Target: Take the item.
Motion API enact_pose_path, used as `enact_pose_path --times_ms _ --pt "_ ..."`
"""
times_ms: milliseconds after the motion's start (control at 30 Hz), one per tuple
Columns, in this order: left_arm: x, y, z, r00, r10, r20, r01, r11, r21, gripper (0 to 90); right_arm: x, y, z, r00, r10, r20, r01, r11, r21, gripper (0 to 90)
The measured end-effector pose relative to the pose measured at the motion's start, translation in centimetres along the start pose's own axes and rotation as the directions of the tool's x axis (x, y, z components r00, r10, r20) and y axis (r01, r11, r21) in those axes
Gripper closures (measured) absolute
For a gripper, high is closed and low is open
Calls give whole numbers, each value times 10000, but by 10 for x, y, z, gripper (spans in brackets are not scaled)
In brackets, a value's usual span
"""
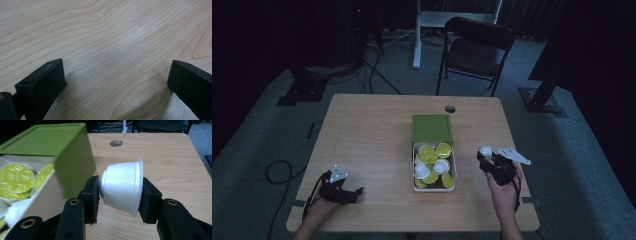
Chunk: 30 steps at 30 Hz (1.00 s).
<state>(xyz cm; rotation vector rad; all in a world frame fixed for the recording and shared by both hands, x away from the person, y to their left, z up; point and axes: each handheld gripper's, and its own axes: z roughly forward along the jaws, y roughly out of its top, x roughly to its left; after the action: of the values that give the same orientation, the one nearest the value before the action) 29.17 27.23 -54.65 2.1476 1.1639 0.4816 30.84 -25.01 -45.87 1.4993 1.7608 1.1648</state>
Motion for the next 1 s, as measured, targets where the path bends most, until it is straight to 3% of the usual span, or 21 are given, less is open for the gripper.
enact_pose_path --times_ms 467,1000 --pt "0 0 0 10000 -10 1 10 10000 0 15 -23 -20 9 9991 253 341 -260 9995 194 566" --pt "0 0 0 10000 -9 1 9 10000 1 15 -38 -42 27 9955 547 771 -613 9943 869 565"
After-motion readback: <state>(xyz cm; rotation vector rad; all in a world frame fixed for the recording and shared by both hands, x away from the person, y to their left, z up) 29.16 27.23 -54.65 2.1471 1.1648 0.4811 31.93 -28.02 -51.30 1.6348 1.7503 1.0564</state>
